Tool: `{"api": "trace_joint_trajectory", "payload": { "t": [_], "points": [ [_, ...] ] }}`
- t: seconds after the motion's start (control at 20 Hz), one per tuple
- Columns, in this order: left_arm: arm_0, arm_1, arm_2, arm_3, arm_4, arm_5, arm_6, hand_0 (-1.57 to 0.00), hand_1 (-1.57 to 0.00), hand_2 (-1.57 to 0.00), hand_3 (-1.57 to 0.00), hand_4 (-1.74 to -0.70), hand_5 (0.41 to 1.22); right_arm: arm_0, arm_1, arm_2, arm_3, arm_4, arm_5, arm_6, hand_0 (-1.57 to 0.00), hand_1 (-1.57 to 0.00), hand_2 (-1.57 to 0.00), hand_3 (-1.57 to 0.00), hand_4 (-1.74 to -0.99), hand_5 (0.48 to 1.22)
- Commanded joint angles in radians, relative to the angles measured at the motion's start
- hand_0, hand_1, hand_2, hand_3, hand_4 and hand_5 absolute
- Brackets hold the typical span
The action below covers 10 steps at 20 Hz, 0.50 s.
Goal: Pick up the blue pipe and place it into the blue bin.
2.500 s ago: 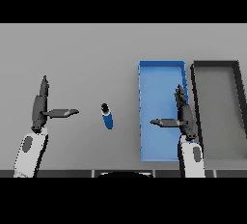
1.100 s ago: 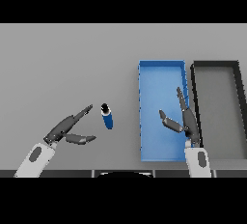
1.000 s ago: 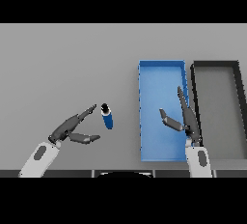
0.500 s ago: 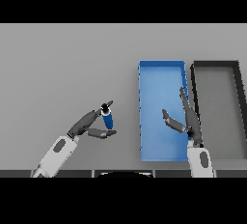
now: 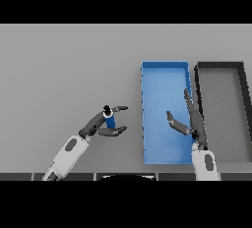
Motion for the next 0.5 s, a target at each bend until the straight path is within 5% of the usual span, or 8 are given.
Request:
{"api": "trace_joint_trajectory", "payload": {
  "t": [0.0,0.1,0.2,0.45],
  "points": [
    [0.011,-0.008,0.008,-0.009,0.024,-0.009,-0.019,-0.12,-0.32,-0.49,-0.53,-1.28,0.735,0.004,-0.006,-0.004,0.000,-0.001,0.002,-0.004,0.00,0.00,0.00,0.00,-1.220,0.656],
    [0.016,-0.023,0.005,-0.011,0.025,0.006,-0.013,-0.60,-0.75,-0.87,-0.91,-1.44,0.910,0.004,-0.005,0.001,0.001,0.005,0.001,-0.002,0.00,0.00,0.00,0.00,-1.219,0.657],
    [0.034,-0.027,-0.012,-0.026,0.019,0.008,-0.001,-0.95,-1.05,-1.12,-1.12,-1.54,1.022,0.007,0.001,0.003,-0.001,0.002,0.002,-0.003,0.00,0.00,0.00,0.00,-1.227,0.660],
    [0.041,-0.037,-0.035,-0.061,-0.022,0.052,-0.051,-1.37,-1.40,-1.42,-1.42,-1.50,1.156,-0.006,0.007,0.001,0.010,-0.013,0.010,0.013,0.00,0.00,0.00,0.00,-1.221,0.638]
  ]
}}
